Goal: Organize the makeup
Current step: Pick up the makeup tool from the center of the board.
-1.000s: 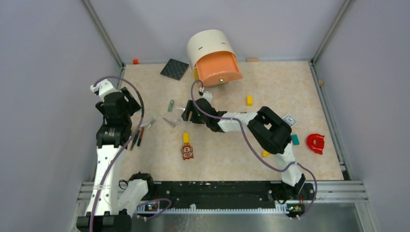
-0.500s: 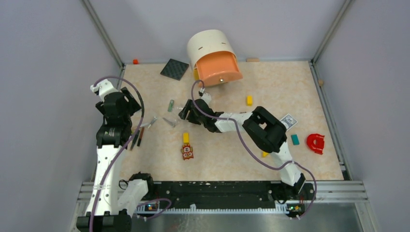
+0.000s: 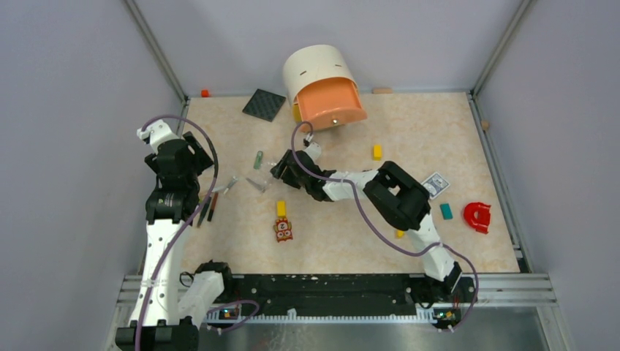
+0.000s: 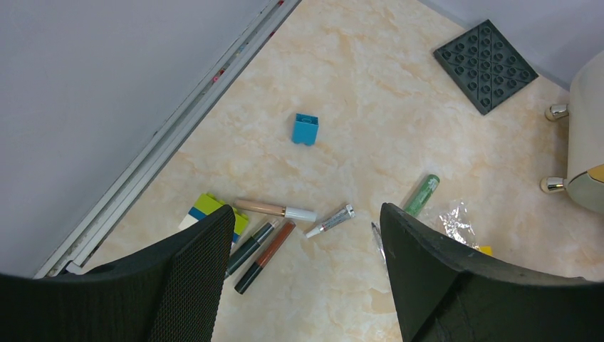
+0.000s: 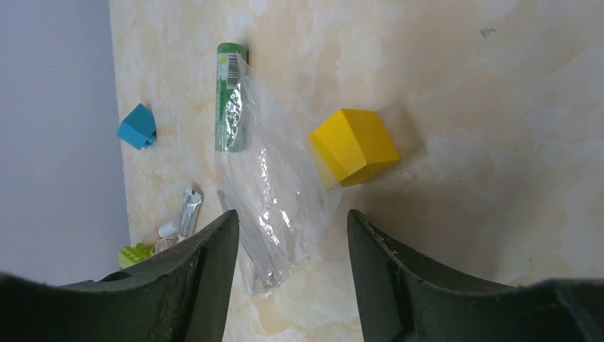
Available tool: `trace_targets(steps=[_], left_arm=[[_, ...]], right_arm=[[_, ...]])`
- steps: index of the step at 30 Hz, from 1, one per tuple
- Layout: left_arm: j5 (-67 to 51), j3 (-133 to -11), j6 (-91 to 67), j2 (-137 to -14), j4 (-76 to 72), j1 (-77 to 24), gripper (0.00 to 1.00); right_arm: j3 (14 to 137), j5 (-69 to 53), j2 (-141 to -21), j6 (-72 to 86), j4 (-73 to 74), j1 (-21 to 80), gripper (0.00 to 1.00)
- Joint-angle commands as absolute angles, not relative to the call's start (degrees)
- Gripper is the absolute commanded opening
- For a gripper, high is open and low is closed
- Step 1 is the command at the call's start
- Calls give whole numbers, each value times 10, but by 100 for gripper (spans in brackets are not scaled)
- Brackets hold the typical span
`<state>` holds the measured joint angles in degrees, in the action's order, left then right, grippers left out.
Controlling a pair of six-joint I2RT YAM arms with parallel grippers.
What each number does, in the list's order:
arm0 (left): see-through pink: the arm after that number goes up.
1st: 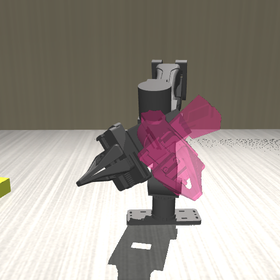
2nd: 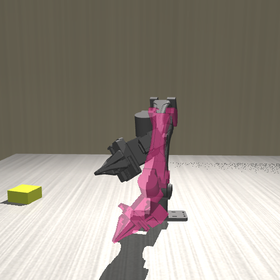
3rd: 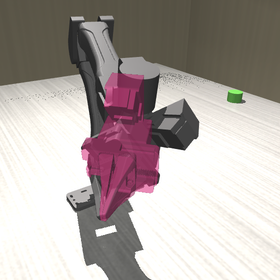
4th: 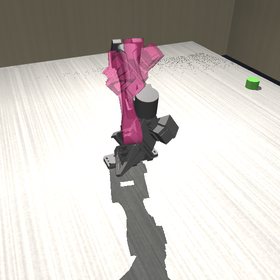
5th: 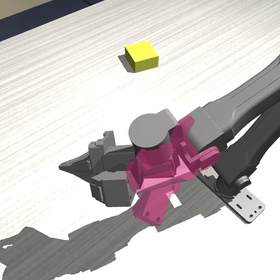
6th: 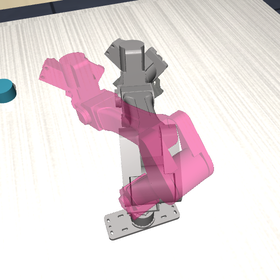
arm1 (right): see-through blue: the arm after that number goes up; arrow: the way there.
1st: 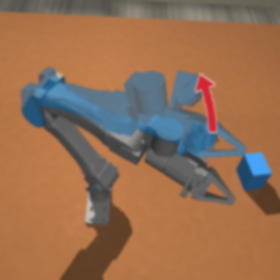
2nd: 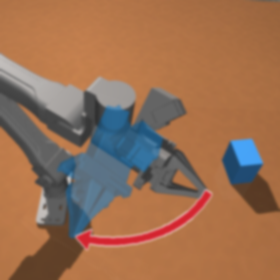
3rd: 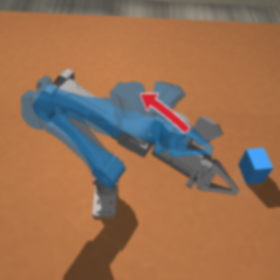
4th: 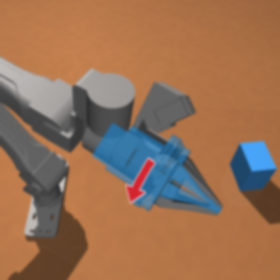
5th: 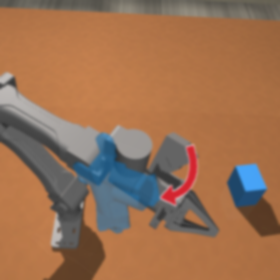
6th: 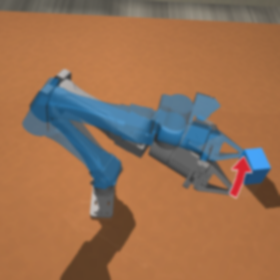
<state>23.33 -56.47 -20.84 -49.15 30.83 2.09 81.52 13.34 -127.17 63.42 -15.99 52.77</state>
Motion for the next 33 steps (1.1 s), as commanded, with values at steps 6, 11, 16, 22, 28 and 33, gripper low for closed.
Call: trace_targets(steps=[6,11,16,22,28,33], left_arm=[[231,-562,-200,-489,286,18,80],[230,-562,-200,-488,286,17,80],[229,-562,-200,-490,286,17,80],[230,-562,-200,-490,286,16,80],[230,-562,-200,-491,285,16,81],[232,-562,-200,-491,285,16,81]], right_arm=[[835,173,-1313,693,-184,535,51],[839,168,-1325,707,-207,536,47],[847,174,-1333,699,-222,536,31],[829,189,-1317,605,-287,541,0],[803,179,-1277,471,-387,558,0],[786,95,-1236,354,-465,565,0]])
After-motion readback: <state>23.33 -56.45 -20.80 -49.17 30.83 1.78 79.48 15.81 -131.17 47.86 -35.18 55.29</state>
